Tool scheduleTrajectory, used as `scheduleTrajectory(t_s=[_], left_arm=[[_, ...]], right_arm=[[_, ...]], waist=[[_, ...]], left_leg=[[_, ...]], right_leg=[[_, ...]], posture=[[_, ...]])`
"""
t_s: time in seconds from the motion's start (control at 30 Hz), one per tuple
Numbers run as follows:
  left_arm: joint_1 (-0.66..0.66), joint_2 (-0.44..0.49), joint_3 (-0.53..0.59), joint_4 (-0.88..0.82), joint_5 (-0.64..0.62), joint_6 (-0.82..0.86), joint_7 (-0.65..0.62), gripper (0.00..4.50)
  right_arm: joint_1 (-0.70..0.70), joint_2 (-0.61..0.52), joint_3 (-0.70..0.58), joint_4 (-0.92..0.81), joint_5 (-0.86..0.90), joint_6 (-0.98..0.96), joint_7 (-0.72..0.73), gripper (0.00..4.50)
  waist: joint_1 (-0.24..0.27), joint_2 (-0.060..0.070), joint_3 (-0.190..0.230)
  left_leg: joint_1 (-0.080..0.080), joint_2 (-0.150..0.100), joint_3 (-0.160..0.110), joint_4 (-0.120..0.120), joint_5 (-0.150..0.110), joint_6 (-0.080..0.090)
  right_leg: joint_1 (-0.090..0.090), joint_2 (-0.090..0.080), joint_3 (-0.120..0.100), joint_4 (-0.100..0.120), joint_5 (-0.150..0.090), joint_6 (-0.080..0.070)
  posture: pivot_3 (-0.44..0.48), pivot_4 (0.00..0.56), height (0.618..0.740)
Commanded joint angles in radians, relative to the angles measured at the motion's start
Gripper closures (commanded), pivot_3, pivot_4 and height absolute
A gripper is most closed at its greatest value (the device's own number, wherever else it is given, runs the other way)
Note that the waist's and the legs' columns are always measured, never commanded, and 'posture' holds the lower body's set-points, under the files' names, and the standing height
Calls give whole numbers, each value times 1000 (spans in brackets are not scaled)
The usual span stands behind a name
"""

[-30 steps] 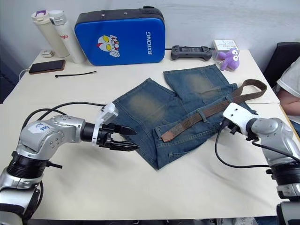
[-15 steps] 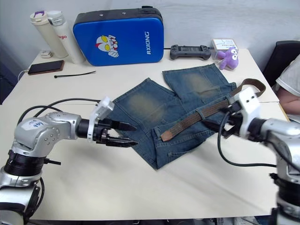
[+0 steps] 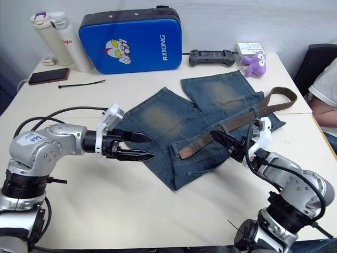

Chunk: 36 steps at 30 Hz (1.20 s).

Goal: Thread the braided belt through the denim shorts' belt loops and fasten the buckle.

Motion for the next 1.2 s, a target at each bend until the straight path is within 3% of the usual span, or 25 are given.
scheduleTrajectory(t_s=[0.03,0.17,0.4,0.53,0.8,1.03,1.2], left_arm=[[-13,3,34,-31,16,-46,24,0],[17,19,18,-75,68,-140,27,0],[38,19,49,-109,33,-101,52,0],[56,30,47,-124,37,-103,56,0],[74,45,51,-141,39,-97,68,0],[88,77,22,-150,48,-109,38,0],[82,75,28,-147,38,-103,38,0]], right_arm=[[-30,45,-65,40,73,5,-98,54],[-25,73,-60,60,148,5,-165,54],[-35,113,-37,92,281,5,-242,54],[-50,121,-23,120,303,5,-282,54],[-72,129,-20,187,379,-66,-288,54],[19,101,165,246,283,-176,-237,54],[48,92,224,285,268,-288,-196,54]], waist=[[-5,0,0],[-15,0,0],[-21,1,0],[-19,1,-1],[-20,1,-1],[-21,1,-1],[-21,-1,-2]], left_leg=[[0,0,0,0,0,0],[0,0,0,0,0,0],[-1,0,1,-1,0,0],[-10,0,1,2,1,0],[-10,0,1,1,2,0],[-10,0,2,1,2,0],[-9,0,2,2,2,0]], right_leg=[[0,0,0,0,0,0],[0,0,0,1,0,0],[-2,0,1,5,0,0],[-11,0,1,9,0,0],[-11,0,1,9,0,0],[-11,0,1,9,0,0],[-10,0,1,9,0,0]], posture=[[0,150,739],[0,150,739],[0,150,739],[0,150,739],[0,150,739],[0,150,739],[0,150,739]])
